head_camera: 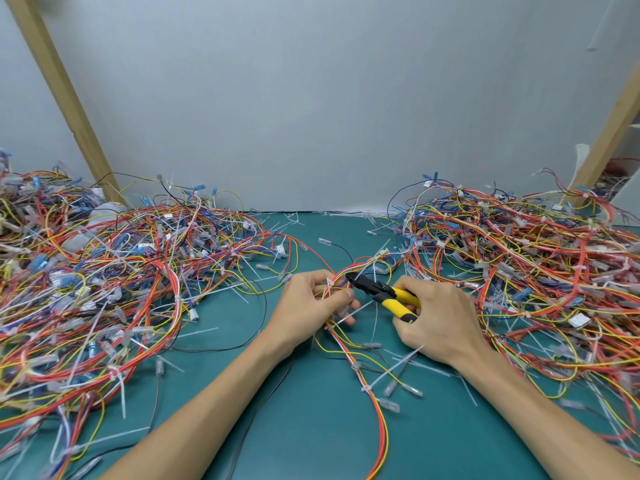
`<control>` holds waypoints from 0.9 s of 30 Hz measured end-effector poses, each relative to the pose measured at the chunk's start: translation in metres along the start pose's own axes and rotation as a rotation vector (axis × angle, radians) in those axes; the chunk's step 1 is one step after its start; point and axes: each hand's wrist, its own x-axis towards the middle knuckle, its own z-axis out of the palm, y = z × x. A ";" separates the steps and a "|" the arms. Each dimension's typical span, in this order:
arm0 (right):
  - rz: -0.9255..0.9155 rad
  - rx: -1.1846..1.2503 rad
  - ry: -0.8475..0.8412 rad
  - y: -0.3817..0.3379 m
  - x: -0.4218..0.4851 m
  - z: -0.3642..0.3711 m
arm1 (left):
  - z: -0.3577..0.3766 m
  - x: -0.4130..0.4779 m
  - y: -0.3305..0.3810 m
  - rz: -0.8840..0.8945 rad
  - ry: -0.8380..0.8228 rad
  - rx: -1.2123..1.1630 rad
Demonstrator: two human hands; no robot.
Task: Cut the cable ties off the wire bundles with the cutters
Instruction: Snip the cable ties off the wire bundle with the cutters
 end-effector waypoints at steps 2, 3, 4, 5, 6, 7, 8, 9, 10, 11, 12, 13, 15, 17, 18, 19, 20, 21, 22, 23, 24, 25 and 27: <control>0.000 0.004 -0.001 0.000 0.000 0.000 | 0.000 0.000 0.000 0.001 0.001 0.009; -0.001 0.005 -0.003 0.000 0.000 -0.001 | 0.000 0.000 0.000 0.004 -0.001 0.013; -0.001 0.005 -0.007 0.000 0.000 -0.001 | 0.000 0.000 0.000 0.007 -0.002 0.014; -0.003 0.001 -0.012 0.000 0.000 -0.001 | -0.001 0.000 0.000 0.008 -0.002 0.011; -0.005 -0.004 -0.018 0.000 0.000 -0.001 | 0.000 0.000 0.001 0.009 -0.002 0.009; -0.006 -0.008 -0.022 0.000 0.000 -0.001 | 0.000 0.000 0.001 0.009 -0.002 0.008; -0.006 -0.009 -0.020 0.000 0.000 -0.001 | 0.000 0.000 0.001 0.009 -0.001 0.010; -0.006 -0.005 -0.012 0.000 0.000 -0.001 | 0.000 0.000 0.001 0.010 0.000 0.013; -0.005 0.001 -0.004 0.000 0.000 0.000 | 0.000 0.000 0.001 0.010 0.000 0.014; -0.003 0.005 0.000 0.000 0.000 0.000 | 0.000 0.000 0.001 0.009 0.000 0.014; -0.004 0.003 -0.001 0.000 0.000 0.000 | 0.000 0.000 0.001 0.009 0.000 0.014; -0.006 -0.002 -0.002 0.001 0.000 0.000 | 0.000 0.000 0.001 0.009 0.000 0.014; -0.017 -0.011 0.008 0.001 0.000 0.001 | 0.000 0.000 0.001 0.007 0.000 0.008; -0.035 -0.018 0.025 0.001 0.000 0.001 | 0.000 0.000 0.001 0.001 0.002 -0.008; -0.041 -0.022 0.029 0.001 0.000 0.001 | 0.000 0.000 0.001 -0.003 0.004 -0.013; -0.044 -0.025 0.029 0.000 0.000 0.001 | 0.000 0.000 0.001 -0.006 0.006 -0.013; -0.048 -0.028 0.027 0.001 0.000 0.001 | 0.000 0.000 0.001 -0.007 0.006 -0.010; -0.053 -0.028 0.028 0.001 0.000 0.001 | 0.000 0.000 0.001 -0.007 0.005 -0.006; -0.057 -0.029 0.027 0.002 0.000 0.002 | 0.000 0.000 0.000 -0.007 0.004 -0.005; -0.058 -0.031 0.022 0.003 0.000 0.002 | 0.000 0.000 0.000 -0.007 0.003 -0.007; -0.056 -0.033 0.013 0.003 0.000 0.003 | 0.000 0.000 0.000 -0.008 0.003 -0.010; -0.054 -0.032 0.005 0.004 0.000 0.003 | 0.000 0.000 0.000 -0.009 0.002 -0.014; -0.050 -0.020 -0.010 0.005 0.001 0.004 | -0.001 0.000 0.000 -0.008 -0.001 -0.014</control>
